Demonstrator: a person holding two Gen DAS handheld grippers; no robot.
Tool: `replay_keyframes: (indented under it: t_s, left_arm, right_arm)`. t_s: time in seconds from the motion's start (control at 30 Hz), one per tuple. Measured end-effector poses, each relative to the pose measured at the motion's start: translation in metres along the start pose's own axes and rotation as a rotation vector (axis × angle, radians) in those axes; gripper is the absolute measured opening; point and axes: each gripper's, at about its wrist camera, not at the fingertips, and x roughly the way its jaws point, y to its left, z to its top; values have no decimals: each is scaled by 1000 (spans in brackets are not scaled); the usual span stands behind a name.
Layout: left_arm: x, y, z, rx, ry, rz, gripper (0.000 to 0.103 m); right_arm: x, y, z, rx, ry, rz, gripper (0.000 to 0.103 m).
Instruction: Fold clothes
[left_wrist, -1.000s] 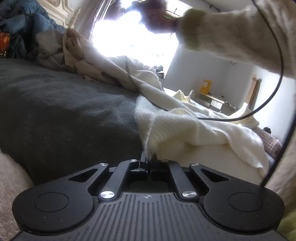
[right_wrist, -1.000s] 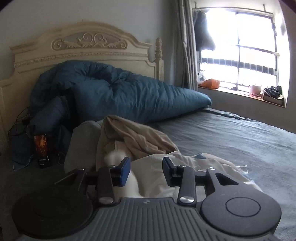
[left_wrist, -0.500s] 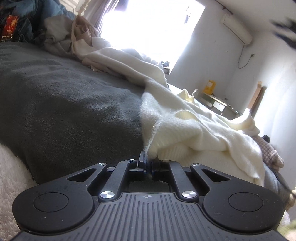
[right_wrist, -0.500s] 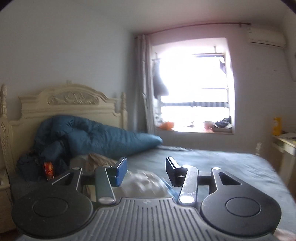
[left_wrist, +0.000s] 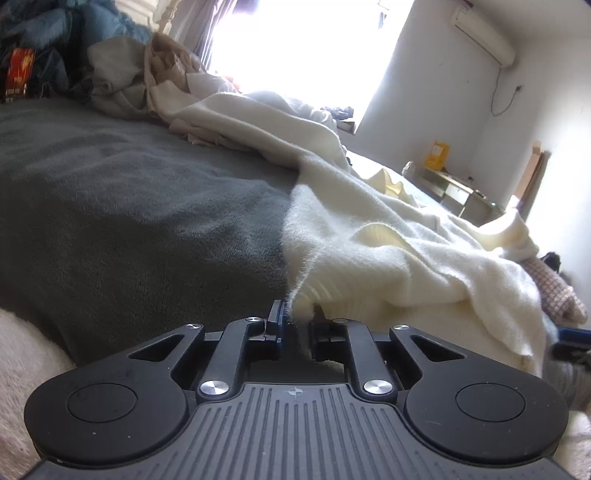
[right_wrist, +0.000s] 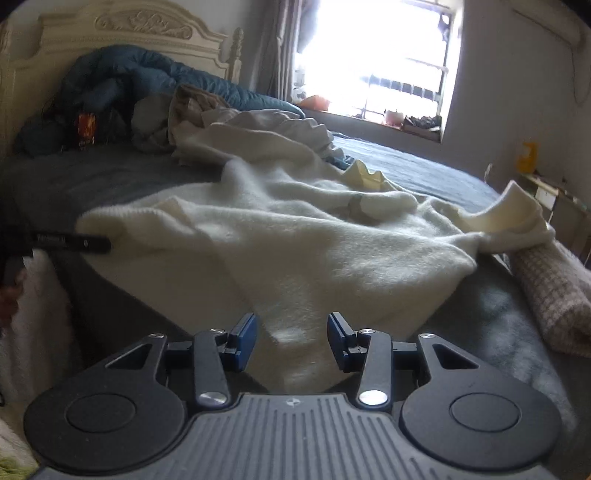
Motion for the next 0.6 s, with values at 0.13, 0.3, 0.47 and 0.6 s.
replay_keyframes:
  t_s: [0.13,0.3,0.47,0.6]
  left_arm:
    - [1,-5,1,20,-9,21,12]
    - [4,-10,2,53,-6,28,12]
    - [4,-18,0,115,2,21,13]
    - [7,-27,-7,170,17,23,21]
  right_arm:
    - [30,20,-15,-127,18,-73,40]
    - [27,18,-26,-146,2,-171,10]
    - [-26,-7,-35,67,-62,-312,5]
    - [-43,-40,-61,306,-39,-393,1]
